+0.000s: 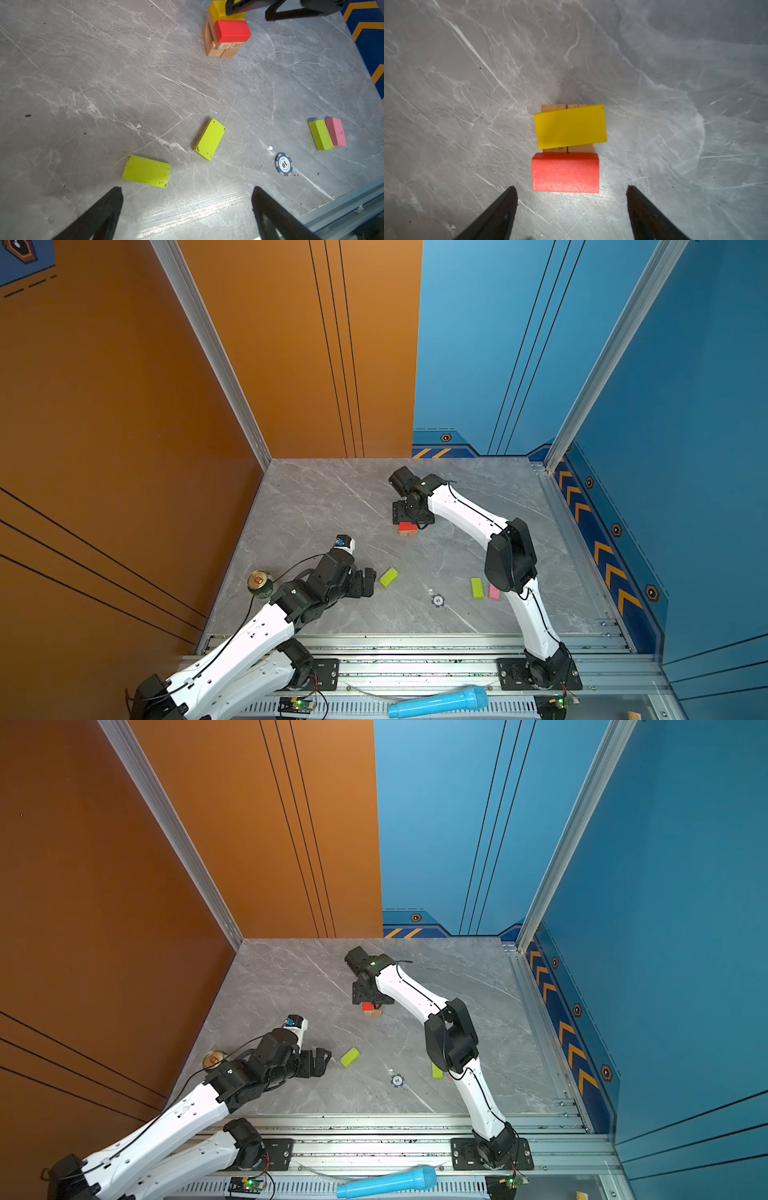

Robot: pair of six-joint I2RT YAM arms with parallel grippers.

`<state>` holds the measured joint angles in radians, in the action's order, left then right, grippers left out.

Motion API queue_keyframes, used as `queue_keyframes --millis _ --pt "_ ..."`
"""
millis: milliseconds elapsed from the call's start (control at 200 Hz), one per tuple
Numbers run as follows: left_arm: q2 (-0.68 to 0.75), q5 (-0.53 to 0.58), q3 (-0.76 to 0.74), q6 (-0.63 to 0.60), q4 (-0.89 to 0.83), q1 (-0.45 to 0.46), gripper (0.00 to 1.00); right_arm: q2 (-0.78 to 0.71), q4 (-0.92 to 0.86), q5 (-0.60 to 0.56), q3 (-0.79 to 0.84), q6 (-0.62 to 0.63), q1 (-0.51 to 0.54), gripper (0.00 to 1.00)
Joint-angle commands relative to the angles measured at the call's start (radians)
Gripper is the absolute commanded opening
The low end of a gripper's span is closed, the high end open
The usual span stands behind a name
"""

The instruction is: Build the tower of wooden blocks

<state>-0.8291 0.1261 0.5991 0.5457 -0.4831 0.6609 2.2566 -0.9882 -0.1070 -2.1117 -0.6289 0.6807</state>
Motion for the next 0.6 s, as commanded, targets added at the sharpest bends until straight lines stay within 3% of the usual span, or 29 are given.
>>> queue_keyframes --millis 0,591 --pt "0.017 0.006 0.034 -0.005 -0.02 -0.011 0.98 -0.04 -0.026 -0.019 -0.006 0.003 -0.022 0.84" --pt "0.004 0.001 0.038 -0.011 -0.017 -0.027 0.98 0.108 -0.038 0.004 -0.169 0.012 -0.021 0.85"
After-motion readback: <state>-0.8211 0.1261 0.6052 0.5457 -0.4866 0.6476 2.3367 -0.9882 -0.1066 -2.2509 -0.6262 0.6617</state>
